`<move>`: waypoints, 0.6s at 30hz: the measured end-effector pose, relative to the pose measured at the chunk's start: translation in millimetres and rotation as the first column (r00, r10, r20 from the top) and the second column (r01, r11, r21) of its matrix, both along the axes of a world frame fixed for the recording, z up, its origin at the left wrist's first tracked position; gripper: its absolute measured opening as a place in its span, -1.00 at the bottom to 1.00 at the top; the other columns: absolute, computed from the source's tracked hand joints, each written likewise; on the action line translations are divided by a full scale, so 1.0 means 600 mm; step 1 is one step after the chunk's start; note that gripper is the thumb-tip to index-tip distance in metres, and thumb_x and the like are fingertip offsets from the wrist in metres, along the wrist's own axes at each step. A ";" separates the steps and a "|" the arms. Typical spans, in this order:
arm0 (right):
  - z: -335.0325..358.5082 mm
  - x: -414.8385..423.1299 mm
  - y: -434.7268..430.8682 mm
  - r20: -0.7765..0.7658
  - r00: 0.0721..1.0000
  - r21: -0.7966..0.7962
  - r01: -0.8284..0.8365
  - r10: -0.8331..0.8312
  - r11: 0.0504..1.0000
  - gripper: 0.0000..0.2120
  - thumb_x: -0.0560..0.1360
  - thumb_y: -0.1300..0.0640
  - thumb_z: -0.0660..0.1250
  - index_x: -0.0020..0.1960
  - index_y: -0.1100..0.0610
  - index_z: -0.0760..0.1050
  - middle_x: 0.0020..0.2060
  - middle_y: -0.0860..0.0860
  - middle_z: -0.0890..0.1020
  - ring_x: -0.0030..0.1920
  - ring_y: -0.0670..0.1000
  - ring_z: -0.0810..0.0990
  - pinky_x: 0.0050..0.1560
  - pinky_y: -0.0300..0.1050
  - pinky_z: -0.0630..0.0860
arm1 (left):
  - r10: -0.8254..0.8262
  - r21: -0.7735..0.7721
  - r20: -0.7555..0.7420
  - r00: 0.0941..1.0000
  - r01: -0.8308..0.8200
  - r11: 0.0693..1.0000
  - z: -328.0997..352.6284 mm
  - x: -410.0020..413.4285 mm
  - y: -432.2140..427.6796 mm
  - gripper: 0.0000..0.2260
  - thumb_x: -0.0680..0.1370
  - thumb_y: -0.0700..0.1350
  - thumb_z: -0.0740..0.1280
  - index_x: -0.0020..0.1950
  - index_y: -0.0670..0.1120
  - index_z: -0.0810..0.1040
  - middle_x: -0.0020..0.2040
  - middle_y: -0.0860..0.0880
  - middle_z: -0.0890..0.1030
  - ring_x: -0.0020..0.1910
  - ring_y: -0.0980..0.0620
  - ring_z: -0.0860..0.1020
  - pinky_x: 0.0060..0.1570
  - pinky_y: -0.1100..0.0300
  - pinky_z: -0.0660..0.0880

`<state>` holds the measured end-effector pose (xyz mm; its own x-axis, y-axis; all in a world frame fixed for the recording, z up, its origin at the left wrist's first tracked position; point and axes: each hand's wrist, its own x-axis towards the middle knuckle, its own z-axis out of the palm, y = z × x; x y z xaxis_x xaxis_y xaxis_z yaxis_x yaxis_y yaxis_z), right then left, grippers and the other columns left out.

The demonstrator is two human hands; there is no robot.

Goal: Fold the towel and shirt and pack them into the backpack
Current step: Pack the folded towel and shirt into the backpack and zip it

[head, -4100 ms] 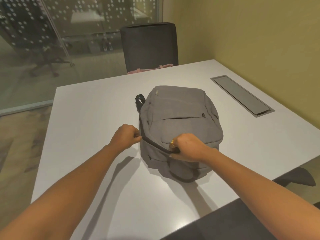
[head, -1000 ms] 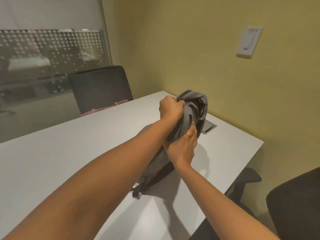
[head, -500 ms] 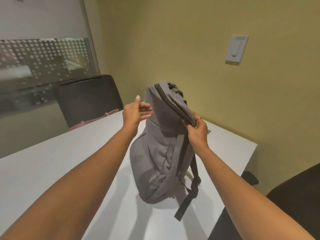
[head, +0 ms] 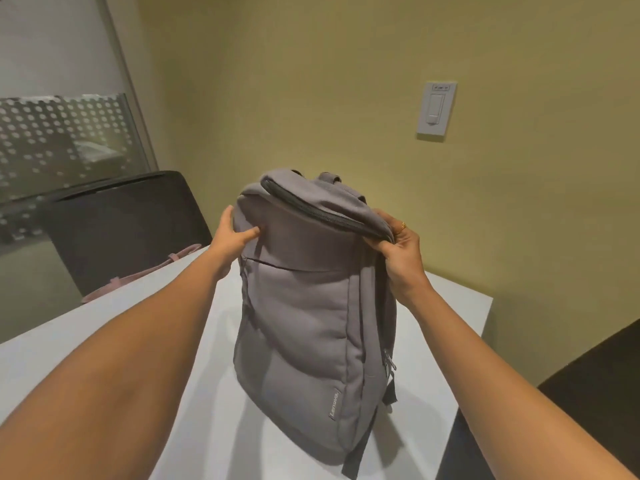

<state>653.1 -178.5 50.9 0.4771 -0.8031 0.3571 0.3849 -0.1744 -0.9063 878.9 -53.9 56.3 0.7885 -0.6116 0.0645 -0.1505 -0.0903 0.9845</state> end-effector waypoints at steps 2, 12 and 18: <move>0.004 -0.003 -0.023 0.006 1.000 -0.009 -0.031 0.031 0.999 -0.63 0.41 0.54 0.25 0.00 0.12 0.55 -0.27 -0.24 0.67 -0.16 -0.27 0.61 0.03 -0.37 0.52 | -0.003 -0.033 -0.035 0.999 0.002 0.999 -0.004 0.022 -0.005 -0.29 0.47 -0.10 0.41 0.51 0.05 0.09 0.51 -0.05 0.19 0.45 -0.09 0.22 0.35 -0.13 0.22; -0.006 -0.010 -0.182 0.087 0.996 0.021 -0.004 0.002 1.000 -0.43 0.39 0.56 0.25 -0.22 -0.12 0.68 -0.27 -0.21 0.68 -0.16 -0.24 0.63 0.02 -0.36 0.54 | 0.309 -0.189 0.178 0.934 -0.276 0.942 0.025 0.039 -0.131 -0.76 0.43 -0.12 0.45 0.03 -0.22 0.63 -0.16 -0.13 0.62 -0.25 0.06 0.51 -0.25 0.21 0.45; 0.031 -0.050 -0.316 0.160 0.978 0.032 0.131 -0.134 0.991 -0.54 0.38 0.56 0.26 -0.13 0.00 0.62 -0.29 -0.22 0.68 -0.20 -0.24 0.62 -0.02 -0.34 0.55 | 0.251 -0.332 0.219 0.943 -0.170 0.928 0.079 -0.009 -0.261 -0.85 0.44 -0.17 0.43 -0.06 -0.22 0.61 -0.29 0.03 0.56 -0.31 0.12 0.48 -0.23 0.23 0.46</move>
